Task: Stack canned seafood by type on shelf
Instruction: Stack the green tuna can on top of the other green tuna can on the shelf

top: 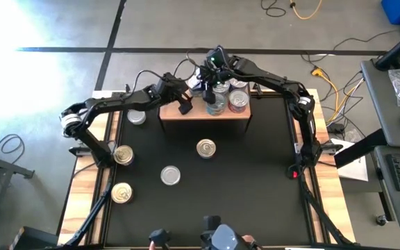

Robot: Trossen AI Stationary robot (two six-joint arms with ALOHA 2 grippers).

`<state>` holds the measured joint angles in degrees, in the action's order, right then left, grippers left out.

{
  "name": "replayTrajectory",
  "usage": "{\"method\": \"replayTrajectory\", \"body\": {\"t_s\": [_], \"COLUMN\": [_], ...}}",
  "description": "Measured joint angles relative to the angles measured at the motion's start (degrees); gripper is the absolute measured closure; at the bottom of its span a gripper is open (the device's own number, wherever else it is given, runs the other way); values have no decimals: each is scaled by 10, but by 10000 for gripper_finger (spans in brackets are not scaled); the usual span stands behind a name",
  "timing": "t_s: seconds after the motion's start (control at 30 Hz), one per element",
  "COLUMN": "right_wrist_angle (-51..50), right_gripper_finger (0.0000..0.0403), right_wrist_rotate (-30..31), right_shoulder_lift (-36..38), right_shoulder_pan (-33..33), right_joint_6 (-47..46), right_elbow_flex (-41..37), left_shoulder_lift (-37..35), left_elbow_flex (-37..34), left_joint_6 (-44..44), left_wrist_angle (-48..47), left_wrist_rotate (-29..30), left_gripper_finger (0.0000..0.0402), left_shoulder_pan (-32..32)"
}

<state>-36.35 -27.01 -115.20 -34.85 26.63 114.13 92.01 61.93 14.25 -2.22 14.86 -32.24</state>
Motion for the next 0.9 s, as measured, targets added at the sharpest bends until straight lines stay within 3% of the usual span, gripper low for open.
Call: {"method": "replayTrajectory", "body": {"t_s": [0.4,0.6,0.9], "right_wrist_angle": [7,12,31], "right_gripper_finger": [390,390,390], "right_wrist_rotate": [0,1,2], "right_shoulder_lift": [19,18,16], "right_shoulder_pan": [0,0,0], "right_joint_6": [15,19,16], "right_elbow_flex": [15,-4,-11], "left_shoulder_lift": [-51,-38,-9], "left_elbow_flex": [0,0,0], "left_joint_6": [33,45,71], "left_wrist_angle": [-10,-1,67], "left_wrist_rotate": [-6,-4,-4], "left_gripper_finger": [12,12,12], "left_shoulder_pan": [-18,-59,-71]}}
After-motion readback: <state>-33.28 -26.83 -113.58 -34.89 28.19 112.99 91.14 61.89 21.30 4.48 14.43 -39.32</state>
